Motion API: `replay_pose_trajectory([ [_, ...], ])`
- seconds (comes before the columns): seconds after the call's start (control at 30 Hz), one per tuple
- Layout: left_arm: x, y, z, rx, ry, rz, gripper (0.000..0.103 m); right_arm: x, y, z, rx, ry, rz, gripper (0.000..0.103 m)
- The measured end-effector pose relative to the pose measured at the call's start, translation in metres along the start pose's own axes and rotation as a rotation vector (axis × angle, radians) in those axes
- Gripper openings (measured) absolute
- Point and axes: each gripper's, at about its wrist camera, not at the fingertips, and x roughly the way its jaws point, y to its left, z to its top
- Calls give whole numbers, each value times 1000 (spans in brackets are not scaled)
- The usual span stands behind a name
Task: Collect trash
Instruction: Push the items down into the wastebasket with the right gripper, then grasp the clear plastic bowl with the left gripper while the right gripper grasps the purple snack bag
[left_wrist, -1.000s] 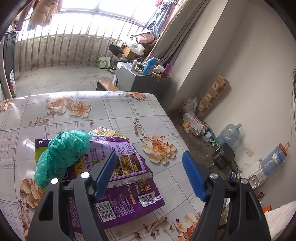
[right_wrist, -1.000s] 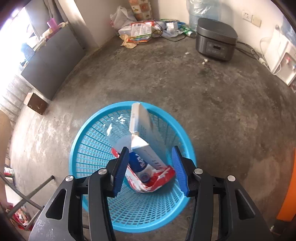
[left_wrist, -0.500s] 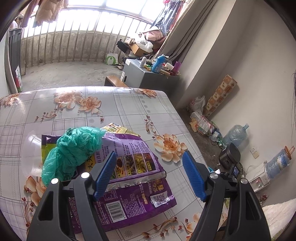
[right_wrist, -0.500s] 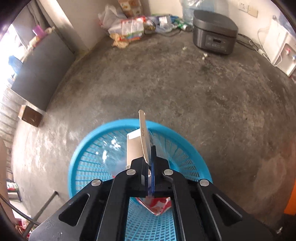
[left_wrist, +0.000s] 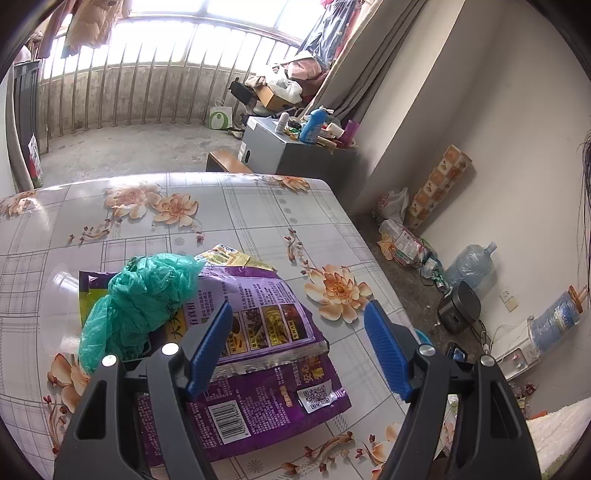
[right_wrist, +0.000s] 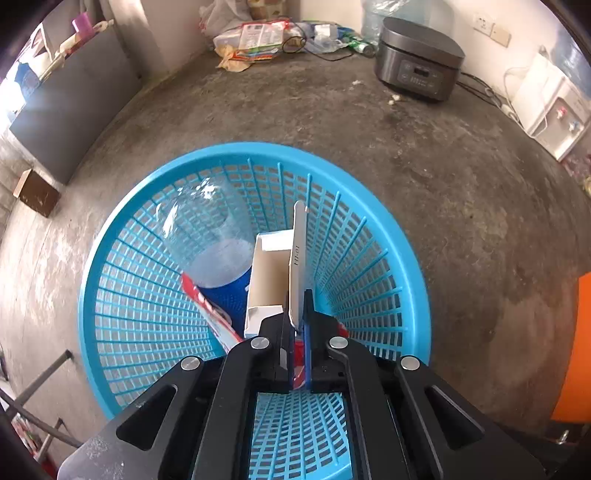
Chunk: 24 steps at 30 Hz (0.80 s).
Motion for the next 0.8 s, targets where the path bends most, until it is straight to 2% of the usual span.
replay_pose_trajectory([
  [0.03,0,0,0,-1,-1,0,72,-2,0,-1,-8,8,-8,16],
  [0.07,0,1,0,-3,-2,-2,72,-5,0,-1,-14,10,-10,29],
  [0.17,-2,0,-1,-6,-5,-13,72,-23,-1,-6,-37,-37,-14,42],
  [0.2,-3,-1,-2,-4,-7,-18,72,-30,-3,-7,-36,-51,-11,45],
  [0.4,-20,-3,-5,13,-45,-33,72,-90,-14,-15,-2,-127,53,45],
  [0.5,-34,2,-8,5,-73,-41,72,-139,-13,-21,-8,-183,125,47],
  [0.6,-50,12,-14,-5,-98,-21,72,-195,-2,-30,-33,-239,235,54],
  [0.7,-68,26,-21,-23,-117,8,72,-246,20,-39,-87,-270,364,57],
  [0.8,-87,40,-28,-33,-150,37,72,-290,54,-53,-154,-264,505,58],
])
